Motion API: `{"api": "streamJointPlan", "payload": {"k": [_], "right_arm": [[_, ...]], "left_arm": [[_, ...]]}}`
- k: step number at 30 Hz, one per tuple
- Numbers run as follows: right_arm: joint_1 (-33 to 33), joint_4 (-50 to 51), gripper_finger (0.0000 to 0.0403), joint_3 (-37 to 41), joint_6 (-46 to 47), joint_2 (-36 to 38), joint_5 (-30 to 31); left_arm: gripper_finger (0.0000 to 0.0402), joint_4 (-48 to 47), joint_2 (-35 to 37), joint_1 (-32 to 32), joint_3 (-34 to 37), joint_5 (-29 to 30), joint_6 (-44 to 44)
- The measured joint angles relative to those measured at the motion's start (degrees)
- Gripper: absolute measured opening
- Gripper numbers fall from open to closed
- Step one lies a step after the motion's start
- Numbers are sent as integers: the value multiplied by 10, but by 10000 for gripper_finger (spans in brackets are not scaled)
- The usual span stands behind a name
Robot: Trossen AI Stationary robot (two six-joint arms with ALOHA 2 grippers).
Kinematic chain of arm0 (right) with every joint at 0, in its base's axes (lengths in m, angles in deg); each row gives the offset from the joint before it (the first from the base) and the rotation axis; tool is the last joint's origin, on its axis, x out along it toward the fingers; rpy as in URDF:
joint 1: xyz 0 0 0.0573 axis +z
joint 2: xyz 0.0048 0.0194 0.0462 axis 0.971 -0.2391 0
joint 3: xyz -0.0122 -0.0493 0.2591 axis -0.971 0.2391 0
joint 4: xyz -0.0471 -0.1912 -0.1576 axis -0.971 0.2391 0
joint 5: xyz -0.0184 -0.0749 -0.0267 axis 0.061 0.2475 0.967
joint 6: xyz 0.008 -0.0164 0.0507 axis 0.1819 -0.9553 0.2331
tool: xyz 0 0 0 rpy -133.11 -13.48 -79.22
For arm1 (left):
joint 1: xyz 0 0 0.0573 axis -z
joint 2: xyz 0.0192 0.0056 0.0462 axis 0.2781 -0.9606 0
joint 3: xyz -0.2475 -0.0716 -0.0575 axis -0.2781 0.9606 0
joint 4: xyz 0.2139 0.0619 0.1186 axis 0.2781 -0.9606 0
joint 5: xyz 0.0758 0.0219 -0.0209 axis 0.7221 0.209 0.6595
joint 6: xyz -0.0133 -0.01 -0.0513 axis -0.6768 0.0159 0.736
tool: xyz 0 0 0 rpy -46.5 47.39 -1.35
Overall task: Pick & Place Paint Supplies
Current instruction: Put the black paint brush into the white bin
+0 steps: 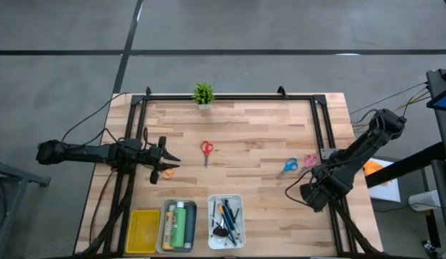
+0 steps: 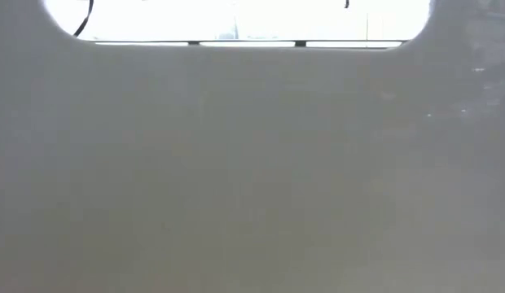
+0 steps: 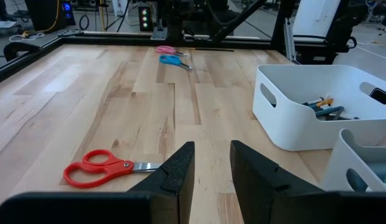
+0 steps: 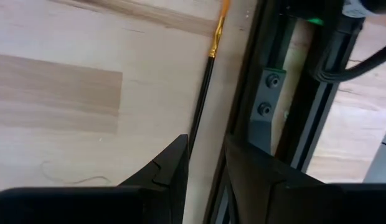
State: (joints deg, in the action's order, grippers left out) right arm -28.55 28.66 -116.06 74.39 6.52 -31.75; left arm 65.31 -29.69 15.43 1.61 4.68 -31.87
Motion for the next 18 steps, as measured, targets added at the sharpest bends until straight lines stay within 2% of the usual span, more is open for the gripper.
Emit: {"api": "streamJointPlan", "payload": {"k": [18], "right_arm": [[0, -135, 102, 101, -4, 0, -2]], "left_arm": [[104, 0, 0, 0, 0, 0, 0]]}}
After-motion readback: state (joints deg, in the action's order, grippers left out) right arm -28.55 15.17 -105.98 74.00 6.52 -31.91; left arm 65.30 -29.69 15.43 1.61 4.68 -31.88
